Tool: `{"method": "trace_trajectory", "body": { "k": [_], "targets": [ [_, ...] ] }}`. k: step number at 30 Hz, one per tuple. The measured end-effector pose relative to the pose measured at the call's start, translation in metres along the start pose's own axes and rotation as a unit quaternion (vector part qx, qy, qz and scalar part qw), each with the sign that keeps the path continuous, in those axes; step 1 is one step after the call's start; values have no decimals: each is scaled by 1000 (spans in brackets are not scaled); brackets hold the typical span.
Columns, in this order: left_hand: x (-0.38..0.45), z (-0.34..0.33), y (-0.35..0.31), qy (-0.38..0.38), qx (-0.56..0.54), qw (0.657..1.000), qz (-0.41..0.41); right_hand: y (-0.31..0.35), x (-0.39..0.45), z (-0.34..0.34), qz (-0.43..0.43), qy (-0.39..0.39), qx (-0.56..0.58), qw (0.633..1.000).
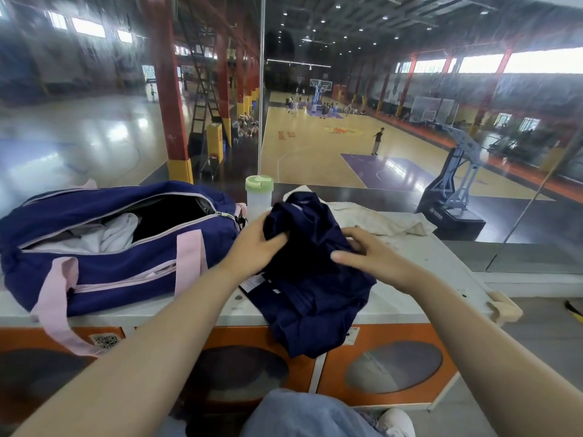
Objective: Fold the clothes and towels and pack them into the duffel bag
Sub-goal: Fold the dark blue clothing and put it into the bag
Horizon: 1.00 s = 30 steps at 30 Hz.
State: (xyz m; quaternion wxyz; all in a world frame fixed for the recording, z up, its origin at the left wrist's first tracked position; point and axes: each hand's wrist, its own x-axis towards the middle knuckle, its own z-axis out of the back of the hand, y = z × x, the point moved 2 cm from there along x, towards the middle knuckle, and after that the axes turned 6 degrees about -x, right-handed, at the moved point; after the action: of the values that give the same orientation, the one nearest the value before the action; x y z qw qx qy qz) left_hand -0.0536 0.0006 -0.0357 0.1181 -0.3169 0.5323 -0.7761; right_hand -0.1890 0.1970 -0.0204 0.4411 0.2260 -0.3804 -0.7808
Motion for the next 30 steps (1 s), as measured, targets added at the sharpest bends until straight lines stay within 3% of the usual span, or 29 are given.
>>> {"method": "trace_trajectory", "body": {
  "k": [6, 11, 16, 20, 24, 27, 30],
  "targets": [
    [22, 23, -38, 31, -11, 999, -5, 16, 5, -5, 38, 3, 77, 996],
    [28, 43, -63, 27, -23, 999, -7, 48, 14, 3, 53, -116, 156, 979],
    [26, 65, -75, 61, -58, 996, 24, 77, 14, 16, 67, -138, 146, 977],
    [19, 75, -68, 43, -132, 987, 87, 94, 19, 9, 63, -110, 277, 953],
    [5, 90, -57, 7, -176, 976, 127, 103, 24, -17, 61, 4, 421, 905],
    [-11, 110, -47, -13, -178, 972, 153, 106, 38, -42, 103, 32, 362, 926],
    [-25, 128, -36, -32, -167, 972, 163, 125, 46, -62, 93, -51, 239, 965]
  ]
}}
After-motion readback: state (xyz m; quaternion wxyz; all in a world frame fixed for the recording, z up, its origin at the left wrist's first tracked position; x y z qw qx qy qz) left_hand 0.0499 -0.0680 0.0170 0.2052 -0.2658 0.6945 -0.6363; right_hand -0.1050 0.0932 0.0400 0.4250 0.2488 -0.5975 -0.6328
